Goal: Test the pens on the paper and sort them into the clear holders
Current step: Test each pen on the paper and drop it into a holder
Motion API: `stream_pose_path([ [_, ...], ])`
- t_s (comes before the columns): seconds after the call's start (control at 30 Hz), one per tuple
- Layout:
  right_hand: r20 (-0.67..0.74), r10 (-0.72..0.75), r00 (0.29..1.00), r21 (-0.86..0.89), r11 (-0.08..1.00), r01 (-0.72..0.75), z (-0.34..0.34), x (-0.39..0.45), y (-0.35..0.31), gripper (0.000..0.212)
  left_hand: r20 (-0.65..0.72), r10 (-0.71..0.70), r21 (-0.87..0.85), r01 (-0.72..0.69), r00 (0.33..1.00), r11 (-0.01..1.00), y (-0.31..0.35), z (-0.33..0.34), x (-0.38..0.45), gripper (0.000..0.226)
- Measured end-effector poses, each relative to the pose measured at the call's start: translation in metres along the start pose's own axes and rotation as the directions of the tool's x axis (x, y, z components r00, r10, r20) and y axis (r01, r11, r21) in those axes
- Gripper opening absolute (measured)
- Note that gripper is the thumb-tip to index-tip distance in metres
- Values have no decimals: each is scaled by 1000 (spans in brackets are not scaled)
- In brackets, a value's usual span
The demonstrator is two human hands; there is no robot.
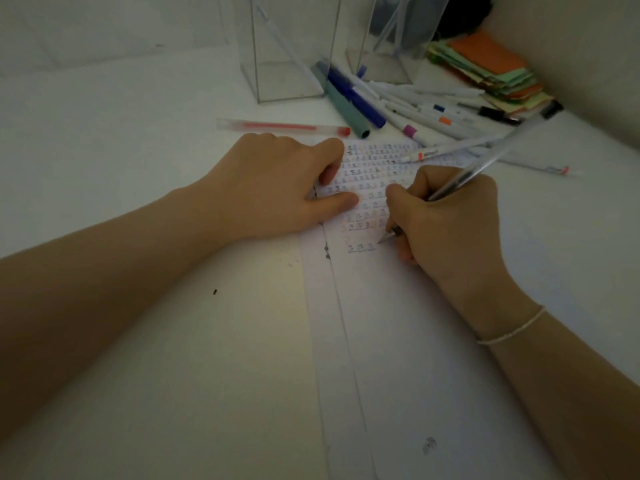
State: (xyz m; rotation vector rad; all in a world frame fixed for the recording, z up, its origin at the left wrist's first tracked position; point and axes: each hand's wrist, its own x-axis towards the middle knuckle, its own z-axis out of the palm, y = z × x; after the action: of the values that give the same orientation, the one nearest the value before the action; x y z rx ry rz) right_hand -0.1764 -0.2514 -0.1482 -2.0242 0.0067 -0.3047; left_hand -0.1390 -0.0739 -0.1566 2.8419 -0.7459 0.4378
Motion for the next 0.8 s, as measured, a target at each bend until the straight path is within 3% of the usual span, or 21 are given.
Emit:
stream_pose_path([
  [0.63, 43, 9, 999, 12, 1000, -9, -1, 1, 2, 28, 3, -3, 2, 3, 1000, 1000, 1, -2, -1, 43],
  [0.8, -13, -57, 998, -25, 998, 57, -2, 4, 4, 33, -97, -3, -74, -4, 995, 997, 5, -5, -3, 36],
])
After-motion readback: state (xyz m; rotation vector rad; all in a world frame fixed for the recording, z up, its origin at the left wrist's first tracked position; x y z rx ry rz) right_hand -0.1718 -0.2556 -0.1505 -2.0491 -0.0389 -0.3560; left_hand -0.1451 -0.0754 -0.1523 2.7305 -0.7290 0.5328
